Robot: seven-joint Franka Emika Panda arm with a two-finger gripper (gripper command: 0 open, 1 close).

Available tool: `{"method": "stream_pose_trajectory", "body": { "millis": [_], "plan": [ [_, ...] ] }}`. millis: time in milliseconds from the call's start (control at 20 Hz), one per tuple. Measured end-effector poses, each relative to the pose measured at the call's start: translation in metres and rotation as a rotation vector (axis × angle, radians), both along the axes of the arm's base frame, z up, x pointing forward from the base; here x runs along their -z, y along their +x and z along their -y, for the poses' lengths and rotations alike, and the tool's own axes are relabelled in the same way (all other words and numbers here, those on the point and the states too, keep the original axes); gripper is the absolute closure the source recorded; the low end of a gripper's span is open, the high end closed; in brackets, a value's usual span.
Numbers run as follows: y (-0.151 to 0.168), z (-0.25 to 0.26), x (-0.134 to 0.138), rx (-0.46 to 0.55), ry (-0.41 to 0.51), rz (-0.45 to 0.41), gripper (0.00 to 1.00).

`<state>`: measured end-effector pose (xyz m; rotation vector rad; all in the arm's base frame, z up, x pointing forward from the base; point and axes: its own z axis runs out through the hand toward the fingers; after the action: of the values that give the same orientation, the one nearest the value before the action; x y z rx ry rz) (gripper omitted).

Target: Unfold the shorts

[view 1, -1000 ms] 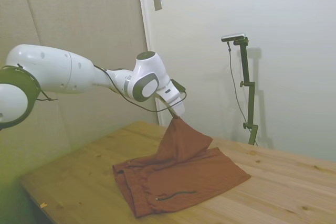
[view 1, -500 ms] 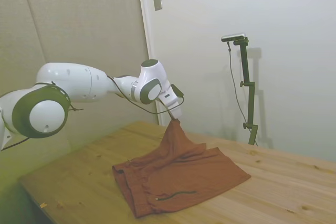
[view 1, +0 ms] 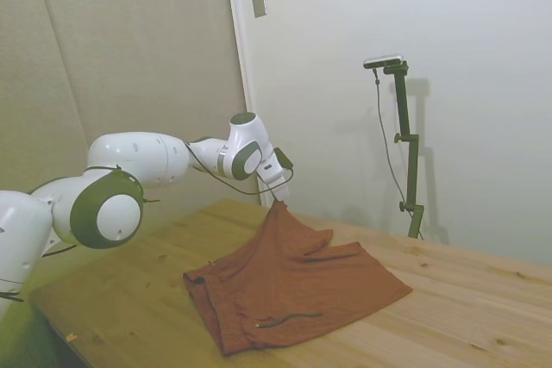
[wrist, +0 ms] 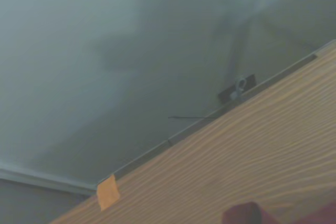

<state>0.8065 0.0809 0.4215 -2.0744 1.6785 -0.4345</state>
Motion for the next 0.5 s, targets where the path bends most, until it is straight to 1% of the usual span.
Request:
{"method": "stream_pose_trajectory", "body": {
  "millis": [250,300,500],
  "plan": [
    [0.012,-0.005,0.023,0.010,-0.003,-0.019,1.00],
    [0.014,-0.006,0.028,0.009,-0.005,-0.022,0.00],
    [0.016,-0.007,0.038,0.007,-0.006,-0.030,0.00]
  ]
}}
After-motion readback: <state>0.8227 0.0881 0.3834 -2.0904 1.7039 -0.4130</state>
